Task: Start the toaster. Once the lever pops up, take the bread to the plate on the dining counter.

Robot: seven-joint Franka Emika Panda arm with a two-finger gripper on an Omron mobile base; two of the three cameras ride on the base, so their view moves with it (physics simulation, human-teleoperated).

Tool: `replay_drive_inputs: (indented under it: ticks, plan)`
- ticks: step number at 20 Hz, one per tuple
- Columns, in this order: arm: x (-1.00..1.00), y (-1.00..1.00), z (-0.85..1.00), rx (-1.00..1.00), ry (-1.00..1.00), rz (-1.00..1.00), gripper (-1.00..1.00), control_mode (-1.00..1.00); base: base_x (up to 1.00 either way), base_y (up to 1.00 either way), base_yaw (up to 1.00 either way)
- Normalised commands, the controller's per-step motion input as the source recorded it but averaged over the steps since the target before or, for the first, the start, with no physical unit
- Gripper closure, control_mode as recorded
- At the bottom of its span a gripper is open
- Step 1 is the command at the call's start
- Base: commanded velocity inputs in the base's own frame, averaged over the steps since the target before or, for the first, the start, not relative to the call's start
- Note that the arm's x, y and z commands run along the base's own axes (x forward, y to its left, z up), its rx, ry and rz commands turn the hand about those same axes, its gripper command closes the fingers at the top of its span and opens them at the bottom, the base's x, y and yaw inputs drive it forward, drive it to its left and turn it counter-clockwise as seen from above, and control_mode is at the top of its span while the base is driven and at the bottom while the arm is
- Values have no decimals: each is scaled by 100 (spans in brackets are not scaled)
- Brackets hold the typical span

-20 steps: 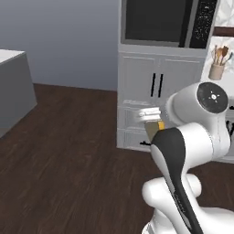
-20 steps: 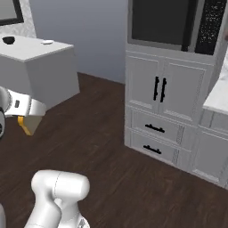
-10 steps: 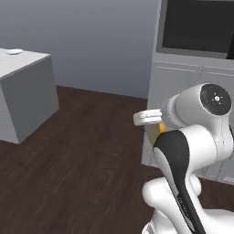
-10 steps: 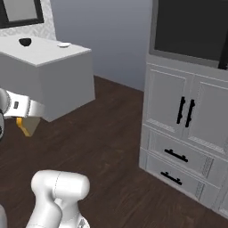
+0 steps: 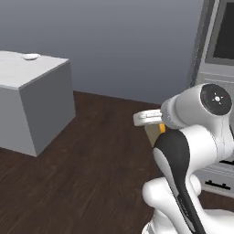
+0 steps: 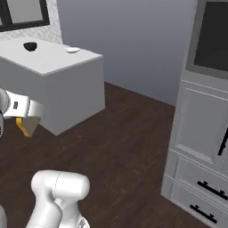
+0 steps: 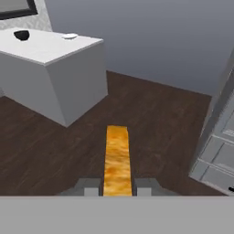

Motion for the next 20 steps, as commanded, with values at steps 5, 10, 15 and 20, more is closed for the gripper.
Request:
replay_drive_inputs:
  ticks: [5,10,15,20]
  plan:
    - [0,0,0,0,0,0,100,100,100,75,-3]
    - [0,0,0,0,0,0,100,100,100,59,-11]
    - [0,0,0,0,0,0,100,100,100,47,-28]
    - [0,0,0,0,0,0,100,100,100,33,-33]
